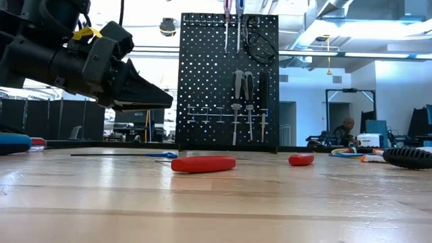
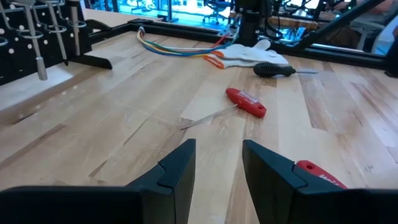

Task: Hang tools onto peg board
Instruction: Hang the top red allen wrench on the pegboard

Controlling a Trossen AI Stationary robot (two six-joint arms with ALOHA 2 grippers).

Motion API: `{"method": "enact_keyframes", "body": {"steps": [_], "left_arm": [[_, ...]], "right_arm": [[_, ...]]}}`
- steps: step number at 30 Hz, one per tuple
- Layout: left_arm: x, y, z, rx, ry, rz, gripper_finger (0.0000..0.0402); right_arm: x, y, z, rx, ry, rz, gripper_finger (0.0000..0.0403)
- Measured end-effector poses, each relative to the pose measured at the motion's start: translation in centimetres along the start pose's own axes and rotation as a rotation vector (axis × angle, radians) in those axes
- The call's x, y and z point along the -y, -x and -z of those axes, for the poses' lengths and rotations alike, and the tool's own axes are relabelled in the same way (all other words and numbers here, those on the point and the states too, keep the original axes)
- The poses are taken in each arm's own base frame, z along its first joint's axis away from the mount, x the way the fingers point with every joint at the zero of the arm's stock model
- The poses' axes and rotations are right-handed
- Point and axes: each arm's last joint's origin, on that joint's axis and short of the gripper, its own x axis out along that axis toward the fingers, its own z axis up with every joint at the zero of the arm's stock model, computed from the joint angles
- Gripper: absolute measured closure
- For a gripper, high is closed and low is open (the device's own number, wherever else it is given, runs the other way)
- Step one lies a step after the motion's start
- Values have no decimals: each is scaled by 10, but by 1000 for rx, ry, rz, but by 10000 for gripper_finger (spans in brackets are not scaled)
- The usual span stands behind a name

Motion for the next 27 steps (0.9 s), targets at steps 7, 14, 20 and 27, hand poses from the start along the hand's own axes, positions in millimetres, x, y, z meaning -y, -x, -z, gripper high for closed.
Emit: {"method": "enact_keyframes", "body": {"steps": [7,14,20,27], "left_arm": [[3,1,0,6,-18,13,274],[3,1,-1,8,-15,13,274],[3,-2,-2,-6,-19,78,276],[1,-21,-6,-95,-45,58,285]], "right_arm": [[-82,-5,56,-212,45,-328,195],[-180,-14,148,-335,96,-618,200],[-232,-33,234,-450,100,-692,200],[-256,-64,299,-694,242,-698,200]]}}
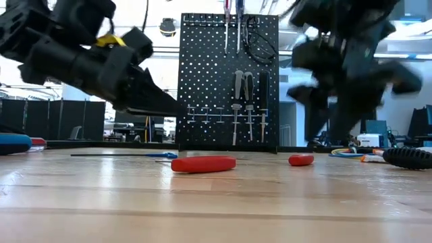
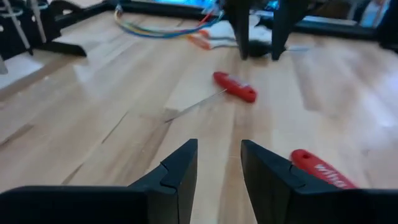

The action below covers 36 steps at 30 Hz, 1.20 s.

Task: Hang tools onto peg board
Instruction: Hang the top red allen wrench on the pegboard

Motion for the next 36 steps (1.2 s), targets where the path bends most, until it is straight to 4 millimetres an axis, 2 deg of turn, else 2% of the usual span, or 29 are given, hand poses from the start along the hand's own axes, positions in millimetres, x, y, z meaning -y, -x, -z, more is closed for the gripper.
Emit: {"method": "enact_keyframes", "body": {"steps": [4,10,22,26,32,36], "left_arm": [[1,-10,-3,-71,-31,-30,288],[3,-14,-4,-125,-58,-42,288],[3,-14,-4,-126,-62,-41,288],[3,-14,-4,-126,-62,-41,288],[3,-14,-4,-127,-63,-40,288],[3,-14,-4,-128,-71,-40,288]], "right_arm": [[7,-25,4,-105,67,46,201],[13,-45,0,-183,139,198,201],[13,-37,-28,-115,207,195,201],[19,-41,-29,-102,232,207,201],[41,-45,-21,-136,157,177,202],[48,-56,-14,-150,84,98,226]]}}
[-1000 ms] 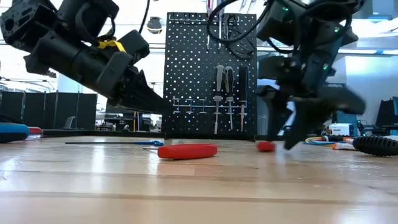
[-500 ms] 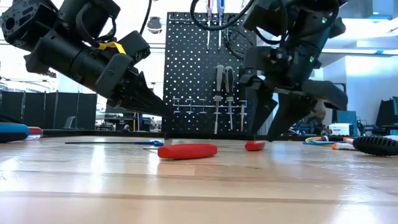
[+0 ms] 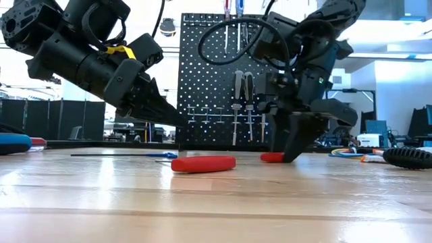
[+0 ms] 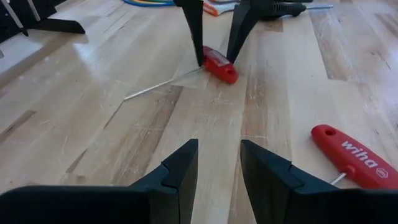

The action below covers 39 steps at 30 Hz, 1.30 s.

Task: Hang tools onto peg board
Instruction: Hang the top red allen wrench on the pegboard, then hang the bottom red allen wrench on the pegboard

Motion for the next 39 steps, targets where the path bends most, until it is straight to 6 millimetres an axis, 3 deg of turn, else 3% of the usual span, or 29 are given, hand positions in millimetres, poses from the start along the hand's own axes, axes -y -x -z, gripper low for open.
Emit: {"method": "enact_keyframes", "body": {"steps": [7,13,18,21,25,32,37,39], "left_arm": [[0,0,0,4,-9,1,288],[11,1,-7,39,-226,30,288],[41,4,-31,132,-558,75,288],[62,6,-54,163,-731,20,287],[73,2,-76,35,-903,-85,270],[69,3,-93,-247,-823,-188,225],[60,11,-81,-400,-726,-224,222],[61,13,-76,-449,-696,-159,223]], "right_arm": [[-3,-15,-3,26,-23,-13,306],[4,-3,-15,202,-149,-70,310],[31,26,-28,462,-402,-278,327],[45,33,-24,490,-520,-357,337],[53,35,-19,498,-541,-409,356],[49,30,-17,489,-455,-379,379],[38,31,-24,511,-373,-381,381],[30,31,-28,512,-339,-393,381]]}}
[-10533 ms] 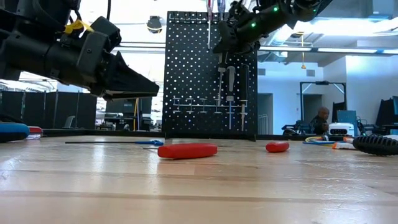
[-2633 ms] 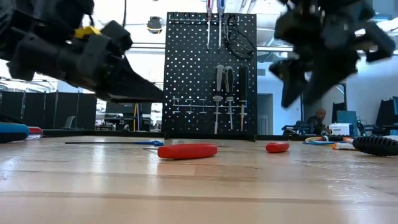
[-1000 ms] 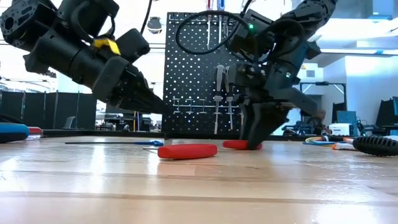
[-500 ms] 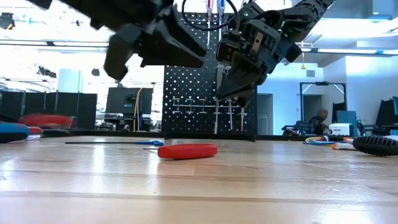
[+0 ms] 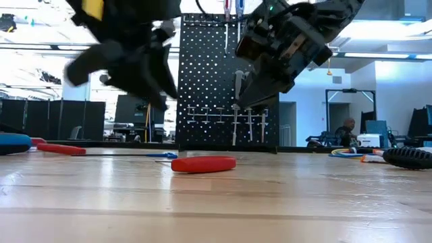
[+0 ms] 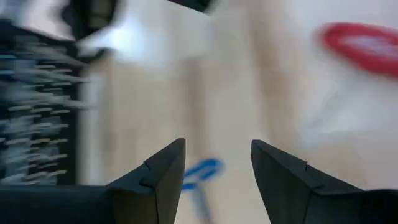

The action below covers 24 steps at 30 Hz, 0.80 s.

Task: Hang tools onto peg board
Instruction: Hang the bottom red allen wrench on the pegboard

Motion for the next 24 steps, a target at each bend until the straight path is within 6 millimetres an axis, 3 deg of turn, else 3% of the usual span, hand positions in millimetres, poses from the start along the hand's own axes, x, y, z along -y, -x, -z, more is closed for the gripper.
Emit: {"method": "enact_keyframes", "body": {"steps": [5,11,16,20,24], "left_arm": [[10,-8,1,92,31,265,225],[2,-39,13,111,44,392,226],[-5,-70,20,126,35,584,230],[-6,-92,25,126,36,674,260],[-6,-105,26,105,55,708,326]], "right_arm": [[-29,-15,11,-25,71,-70,381],[-63,-31,33,-62,143,-108,381],[-77,-35,36,-62,179,-143,381],[-78,-35,35,-54,183,-143,381],[-77,-35,36,-58,188,-141,381]]}}
